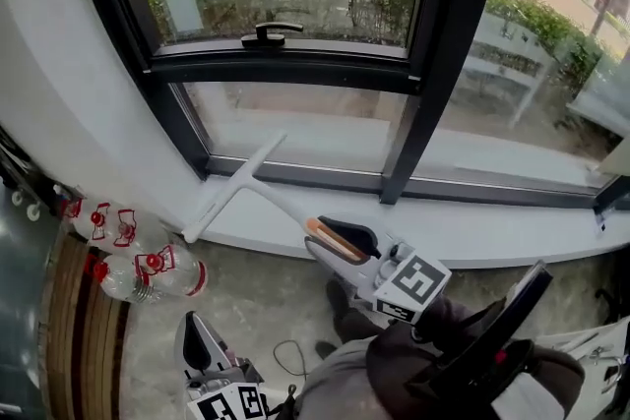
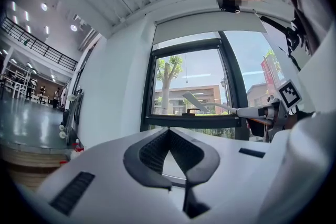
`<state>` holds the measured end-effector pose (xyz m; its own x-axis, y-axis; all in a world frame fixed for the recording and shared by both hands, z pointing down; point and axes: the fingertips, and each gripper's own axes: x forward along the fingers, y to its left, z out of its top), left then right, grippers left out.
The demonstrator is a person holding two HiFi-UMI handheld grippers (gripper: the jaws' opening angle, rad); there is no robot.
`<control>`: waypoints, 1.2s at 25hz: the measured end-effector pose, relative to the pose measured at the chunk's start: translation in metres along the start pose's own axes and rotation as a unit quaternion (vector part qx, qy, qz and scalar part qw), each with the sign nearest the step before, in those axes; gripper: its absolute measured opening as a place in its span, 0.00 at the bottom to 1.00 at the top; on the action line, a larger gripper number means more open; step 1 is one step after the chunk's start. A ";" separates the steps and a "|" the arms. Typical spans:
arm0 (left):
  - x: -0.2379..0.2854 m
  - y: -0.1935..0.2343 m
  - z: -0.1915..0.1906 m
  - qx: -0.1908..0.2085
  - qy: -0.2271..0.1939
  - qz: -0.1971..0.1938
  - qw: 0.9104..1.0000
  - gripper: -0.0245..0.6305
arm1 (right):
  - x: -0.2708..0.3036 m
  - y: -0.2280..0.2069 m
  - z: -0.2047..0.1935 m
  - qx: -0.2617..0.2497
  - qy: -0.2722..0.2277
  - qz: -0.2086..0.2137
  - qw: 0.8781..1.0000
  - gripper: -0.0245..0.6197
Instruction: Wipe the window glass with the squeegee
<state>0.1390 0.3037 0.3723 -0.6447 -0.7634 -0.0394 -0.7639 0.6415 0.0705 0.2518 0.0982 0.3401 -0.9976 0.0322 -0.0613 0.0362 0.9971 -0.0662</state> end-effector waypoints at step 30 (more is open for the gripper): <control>0.490 -0.172 0.142 0.012 -0.143 -0.293 0.945 0.04 | 0.102 -0.303 0.201 -0.214 -0.177 -0.334 0.901 0.24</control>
<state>-0.0499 -0.1699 0.1996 -0.0885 -0.9385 -0.3339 -0.9906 0.1180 -0.0691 0.1510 -0.2139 0.1540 -0.7045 -0.5327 -0.4690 -0.6663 0.7240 0.1786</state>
